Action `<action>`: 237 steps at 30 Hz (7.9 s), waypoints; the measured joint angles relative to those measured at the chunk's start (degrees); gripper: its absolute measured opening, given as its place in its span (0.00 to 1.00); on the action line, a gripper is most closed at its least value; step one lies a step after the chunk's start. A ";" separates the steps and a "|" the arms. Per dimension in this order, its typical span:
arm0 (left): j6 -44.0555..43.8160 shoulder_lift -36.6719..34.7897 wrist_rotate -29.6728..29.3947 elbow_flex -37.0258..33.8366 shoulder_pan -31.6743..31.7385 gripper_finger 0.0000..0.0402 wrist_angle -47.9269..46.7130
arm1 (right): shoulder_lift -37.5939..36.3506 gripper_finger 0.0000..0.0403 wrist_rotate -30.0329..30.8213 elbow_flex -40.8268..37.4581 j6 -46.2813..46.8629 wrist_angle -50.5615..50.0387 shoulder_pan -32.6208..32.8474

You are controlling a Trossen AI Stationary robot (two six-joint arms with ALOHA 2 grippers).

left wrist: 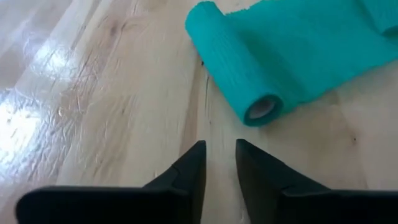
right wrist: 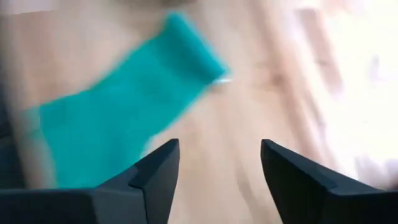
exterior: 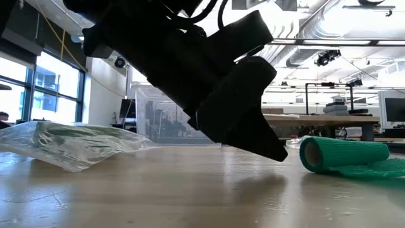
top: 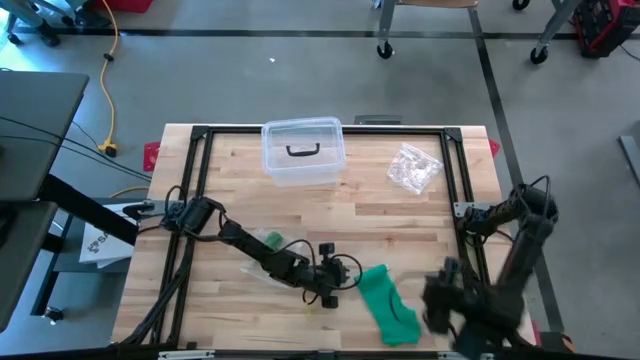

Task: Roll bandage
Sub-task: Roll the dark green bandage

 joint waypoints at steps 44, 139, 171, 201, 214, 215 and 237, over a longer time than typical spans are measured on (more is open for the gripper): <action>-10.62 2.34 2.12 -0.02 1.20 0.33 6.23 | -3.93 0.10 -7.49 -39.44 -8.63 57.17 -19.58; -16.45 -4.66 -30.63 -0.04 -1.64 0.03 -21.31 | 7.54 0.02 -11.11 -3.18 -48.38 52.99 -2.13; -2.05 -4.66 -12.91 -3.02 -4.28 0.01 -1.32 | 7.56 0.00 25.44 32.56 -60.28 35.96 5.56; 14.14 -8.52 -13.57 14.64 -25.32 0.00 4.53 | -21.54 0.00 12.02 -2.44 -37.96 9.25 -26.66; 15.46 -16.25 -13.34 14.64 -26.85 0.00 1.19 | -23.65 0.00 1.94 -31.22 -58.34 60.59 -28.19; 12.78 -16.22 -12.69 14.64 -26.37 0.00 -0.94 | -24.05 0.00 3.60 -29.22 -59.88 59.07 -28.21; -36.90 -18.74 -37.26 14.58 -13.90 0.00 -72.20 | 0.20 0.00 -1.47 35.17 -96.92 60.82 9.24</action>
